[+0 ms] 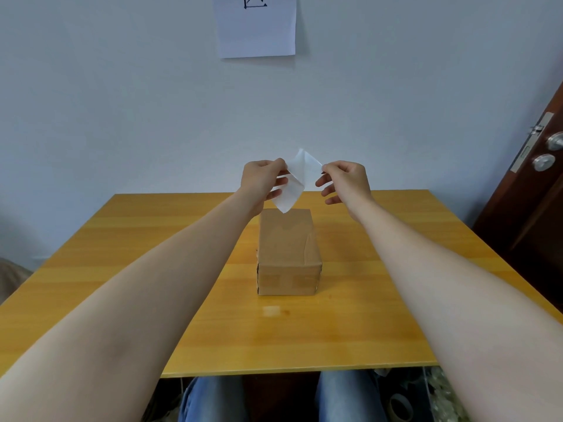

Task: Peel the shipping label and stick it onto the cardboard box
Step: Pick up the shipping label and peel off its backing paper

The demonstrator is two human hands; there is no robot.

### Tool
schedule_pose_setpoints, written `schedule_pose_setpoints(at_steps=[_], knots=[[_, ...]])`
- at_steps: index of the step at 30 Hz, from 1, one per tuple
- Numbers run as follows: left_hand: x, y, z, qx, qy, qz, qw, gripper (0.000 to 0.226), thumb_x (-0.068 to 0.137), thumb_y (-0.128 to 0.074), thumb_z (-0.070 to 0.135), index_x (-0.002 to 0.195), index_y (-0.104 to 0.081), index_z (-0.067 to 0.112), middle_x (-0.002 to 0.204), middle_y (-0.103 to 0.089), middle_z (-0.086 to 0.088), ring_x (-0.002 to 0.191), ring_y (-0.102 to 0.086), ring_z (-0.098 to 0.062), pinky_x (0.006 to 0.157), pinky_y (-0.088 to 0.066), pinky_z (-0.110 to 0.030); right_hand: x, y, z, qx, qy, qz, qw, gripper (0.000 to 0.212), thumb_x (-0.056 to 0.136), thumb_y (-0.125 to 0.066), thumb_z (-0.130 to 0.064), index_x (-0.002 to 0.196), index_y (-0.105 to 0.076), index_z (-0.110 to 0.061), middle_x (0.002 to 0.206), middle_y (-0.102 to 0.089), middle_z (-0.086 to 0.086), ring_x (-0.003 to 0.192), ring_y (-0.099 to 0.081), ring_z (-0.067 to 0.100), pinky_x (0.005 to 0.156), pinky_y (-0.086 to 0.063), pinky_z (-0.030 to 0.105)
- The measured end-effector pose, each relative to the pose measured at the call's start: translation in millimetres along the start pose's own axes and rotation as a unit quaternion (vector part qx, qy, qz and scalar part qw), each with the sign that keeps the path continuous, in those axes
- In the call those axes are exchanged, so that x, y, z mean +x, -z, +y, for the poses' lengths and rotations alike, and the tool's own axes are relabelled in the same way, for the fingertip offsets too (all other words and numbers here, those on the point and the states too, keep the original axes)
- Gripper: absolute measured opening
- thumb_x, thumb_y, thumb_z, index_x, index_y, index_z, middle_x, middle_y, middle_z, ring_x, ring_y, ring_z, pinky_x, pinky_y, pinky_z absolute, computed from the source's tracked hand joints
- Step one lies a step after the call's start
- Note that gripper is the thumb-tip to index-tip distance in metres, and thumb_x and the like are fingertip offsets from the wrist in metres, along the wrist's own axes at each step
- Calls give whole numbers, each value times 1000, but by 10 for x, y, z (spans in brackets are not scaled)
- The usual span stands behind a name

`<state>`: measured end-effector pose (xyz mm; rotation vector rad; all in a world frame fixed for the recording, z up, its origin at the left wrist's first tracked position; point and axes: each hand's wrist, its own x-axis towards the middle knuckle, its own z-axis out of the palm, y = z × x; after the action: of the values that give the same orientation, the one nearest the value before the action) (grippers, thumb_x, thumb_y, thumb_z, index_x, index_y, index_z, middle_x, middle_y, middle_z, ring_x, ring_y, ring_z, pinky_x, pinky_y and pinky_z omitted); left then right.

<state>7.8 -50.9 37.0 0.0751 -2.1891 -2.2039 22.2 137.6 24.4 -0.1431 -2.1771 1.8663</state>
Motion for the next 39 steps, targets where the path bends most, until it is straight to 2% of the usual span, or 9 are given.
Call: schedule_pose_setpoints(at_steps=[7,14,19,23,27,30,34,39], knots=[[14,29,-2,-38,12,29,999,11,94,-60,18,95,-63,7,95,-74,-5,79,-73,-18,69,-59,-30,33,75,65,12,-35,34,999,15,96,-58,-20,94,-72,-12,83,-77,7,58,-62,20,51,-56,30],[43,50,-35,-64,26,49,996,16,97,-53,15,102,-65,6,106,-76,-5,78,-79,-17,73,-63,-32,87,188,197,16,-68,72,995,16,94,-54,-18,96,-68,-11,80,-76,7,56,-59,22,50,-55,31],[67,83,-32,-102,50,73,991,27,96,-47,13,110,-68,3,107,-76,-4,81,-81,-19,70,-63,-31,122,285,297,34,-99,103,989,17,95,-50,-16,102,-66,-11,79,-76,7,58,-60,25,50,-56,32],[68,102,-42,-138,61,84,985,19,97,-45,10,98,-63,5,104,-75,-6,83,-82,-22,73,-65,-34,140,349,388,54,-118,116,985,20,96,-50,-16,108,-65,-11,82,-75,10,58,-59,25,51,-56,33],[68,81,-49,-159,60,97,981,18,97,-44,9,98,-61,4,106,-75,-8,82,-82,-24,72,-66,-35,151,388,420,75,-128,131,980,22,97,-48,-16,112,-64,-10,81,-73,9,57,-59,24,51,-58,34],[75,55,-56,-160,60,104,980,19,98,-43,11,103,-61,5,109,-75,-9,80,-81,-24,68,-66,-33,159,427,433,80,-132,160,975,25,98,-45,-15,116,-63,-10,80,-73,8,55,-58,23,50,-59,34],[81,38,-95,-155,68,104,980,30,98,-41,12,117,-62,4,112,-75,-10,80,-80,-24,72,-67,-36,187,488,476,85,-143,210,963,31,100,-41,-14,122,-62,-11,81,-73,7,55,-59,23,54,-62,37],[65,0,-107,-146,78,96,982,35,101,-41,14,129,-59,4,112,-74,-11,79,-80,-27,70,-67,-37,198,504,495,90,-150,225,959,32,102,-40,-16,125,-62,-10,85,-74,7,57,-60,25,58,-64,40]])
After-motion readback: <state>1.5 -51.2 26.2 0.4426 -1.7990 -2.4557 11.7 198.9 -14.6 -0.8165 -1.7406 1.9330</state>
